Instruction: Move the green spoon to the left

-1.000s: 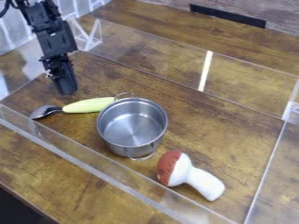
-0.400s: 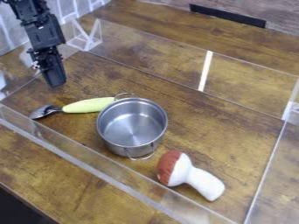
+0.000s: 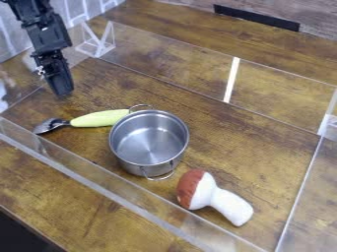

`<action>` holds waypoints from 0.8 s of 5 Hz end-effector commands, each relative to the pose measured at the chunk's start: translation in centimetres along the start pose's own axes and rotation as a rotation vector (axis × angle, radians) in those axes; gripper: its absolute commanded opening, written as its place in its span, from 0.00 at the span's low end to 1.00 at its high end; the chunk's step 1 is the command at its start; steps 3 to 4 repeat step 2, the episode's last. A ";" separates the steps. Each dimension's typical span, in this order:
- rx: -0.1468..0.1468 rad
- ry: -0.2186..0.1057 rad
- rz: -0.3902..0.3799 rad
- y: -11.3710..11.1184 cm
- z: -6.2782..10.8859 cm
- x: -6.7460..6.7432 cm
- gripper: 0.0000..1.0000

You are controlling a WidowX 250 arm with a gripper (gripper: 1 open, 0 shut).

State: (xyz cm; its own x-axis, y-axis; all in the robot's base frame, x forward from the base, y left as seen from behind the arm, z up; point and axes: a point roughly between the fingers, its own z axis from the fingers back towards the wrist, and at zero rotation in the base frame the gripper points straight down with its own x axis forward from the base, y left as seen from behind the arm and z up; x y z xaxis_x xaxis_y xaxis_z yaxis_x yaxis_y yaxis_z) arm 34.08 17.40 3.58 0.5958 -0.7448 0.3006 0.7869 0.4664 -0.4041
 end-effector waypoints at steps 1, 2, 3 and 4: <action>0.058 -0.010 -0.006 -0.3 1.9 -0.7 1.00; 0.051 -0.013 -0.006 -0.4 1.9 -1.1 0.00; 0.051 -0.013 -0.006 -0.4 1.9 -1.1 0.00; 0.051 -0.013 -0.006 -0.4 1.9 -1.1 0.00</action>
